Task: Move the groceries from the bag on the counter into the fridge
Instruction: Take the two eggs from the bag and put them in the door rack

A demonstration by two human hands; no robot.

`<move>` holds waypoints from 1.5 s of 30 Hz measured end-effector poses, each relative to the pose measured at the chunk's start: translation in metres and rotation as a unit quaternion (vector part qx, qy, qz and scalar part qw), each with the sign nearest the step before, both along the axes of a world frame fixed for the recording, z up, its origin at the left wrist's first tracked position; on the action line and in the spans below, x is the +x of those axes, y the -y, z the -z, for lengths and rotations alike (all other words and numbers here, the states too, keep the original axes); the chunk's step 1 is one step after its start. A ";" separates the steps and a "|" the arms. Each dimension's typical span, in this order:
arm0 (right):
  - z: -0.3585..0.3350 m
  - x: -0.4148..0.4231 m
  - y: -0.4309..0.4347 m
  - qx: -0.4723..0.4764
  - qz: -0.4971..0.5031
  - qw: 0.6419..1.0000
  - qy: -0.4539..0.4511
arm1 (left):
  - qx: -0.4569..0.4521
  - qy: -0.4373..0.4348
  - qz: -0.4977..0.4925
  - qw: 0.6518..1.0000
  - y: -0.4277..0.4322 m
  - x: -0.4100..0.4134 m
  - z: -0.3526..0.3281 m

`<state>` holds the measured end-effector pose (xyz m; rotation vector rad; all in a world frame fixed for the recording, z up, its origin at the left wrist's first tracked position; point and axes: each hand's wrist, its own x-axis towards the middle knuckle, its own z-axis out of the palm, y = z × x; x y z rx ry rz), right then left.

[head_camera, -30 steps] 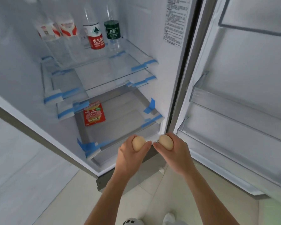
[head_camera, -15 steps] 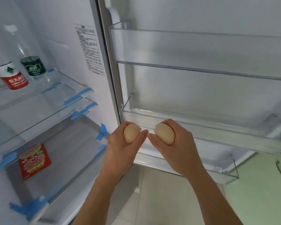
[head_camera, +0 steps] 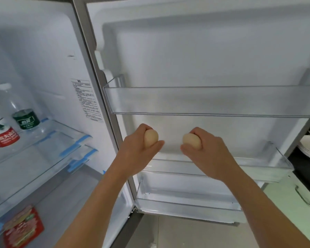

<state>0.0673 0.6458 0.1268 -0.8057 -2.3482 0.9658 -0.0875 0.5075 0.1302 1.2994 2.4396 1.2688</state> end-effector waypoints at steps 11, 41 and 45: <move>0.013 -0.032 -0.028 -0.056 -0.033 0.975 0.213 | -0.242 0.026 0.077 0.967 -0.029 -0.030 0.006; 0.009 -0.012 -0.018 -0.014 0.080 0.994 0.077 | -0.124 -0.058 0.008 0.991 -0.006 -0.011 0.013; 0.015 0.006 -0.004 0.151 0.070 0.985 0.039 | -0.051 -0.148 -0.039 0.987 0.019 0.009 0.024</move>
